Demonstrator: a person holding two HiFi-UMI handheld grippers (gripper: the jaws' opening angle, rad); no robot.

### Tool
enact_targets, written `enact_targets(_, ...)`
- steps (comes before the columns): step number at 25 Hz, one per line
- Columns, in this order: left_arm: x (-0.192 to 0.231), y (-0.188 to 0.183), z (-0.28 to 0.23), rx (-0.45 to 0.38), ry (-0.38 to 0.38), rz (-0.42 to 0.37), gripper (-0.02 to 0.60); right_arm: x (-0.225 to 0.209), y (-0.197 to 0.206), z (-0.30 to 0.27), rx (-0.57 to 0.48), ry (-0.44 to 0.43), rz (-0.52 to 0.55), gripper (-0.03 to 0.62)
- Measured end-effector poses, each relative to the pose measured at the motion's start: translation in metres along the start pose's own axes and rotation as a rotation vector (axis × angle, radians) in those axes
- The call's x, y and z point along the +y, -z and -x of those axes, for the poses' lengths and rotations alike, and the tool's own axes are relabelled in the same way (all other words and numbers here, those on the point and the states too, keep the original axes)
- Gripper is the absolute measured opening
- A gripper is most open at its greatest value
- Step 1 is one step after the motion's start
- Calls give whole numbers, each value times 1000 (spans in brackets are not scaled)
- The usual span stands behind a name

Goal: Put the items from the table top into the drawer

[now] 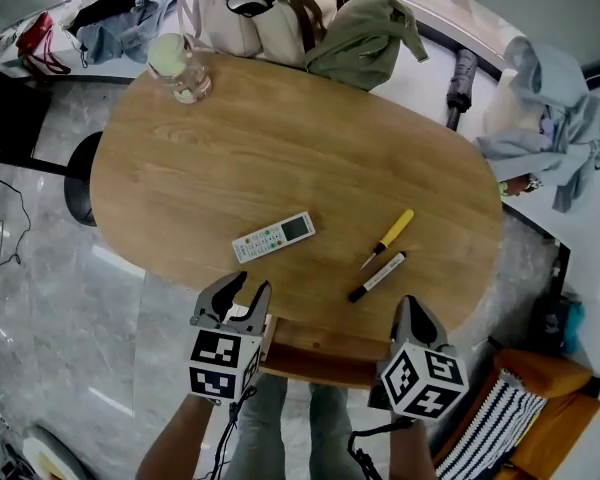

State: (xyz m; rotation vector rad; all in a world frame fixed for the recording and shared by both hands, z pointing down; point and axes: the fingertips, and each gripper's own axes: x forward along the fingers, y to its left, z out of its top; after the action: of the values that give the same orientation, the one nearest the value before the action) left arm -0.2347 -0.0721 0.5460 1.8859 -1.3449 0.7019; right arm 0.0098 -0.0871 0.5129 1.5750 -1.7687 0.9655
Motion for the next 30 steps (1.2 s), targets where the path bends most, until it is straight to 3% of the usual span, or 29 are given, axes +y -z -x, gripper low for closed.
enact_targets(1, -2, 0, -2, 12, 17, -17, 160, -1, 1, 0, 2, 2, -3, 5)
enact_targets(4, -5, -1, -5, 44, 51, -96, 161, -2, 3, 0, 6, 8, -13, 5)
enact_targets(8, -7, -1, -10, 96, 96, -210, 212, -3, 4, -1, 7, 12, -24, 5)
enact_targets(18, 0, -4, -24, 212, 147, -476, 236, -7, 7, -7, 2, 32, -73, 5)
enact_targets(30, 9, -14, -61, 310, 181, -667, 252, -17, 23, -12, 7, 82, -186, 5)
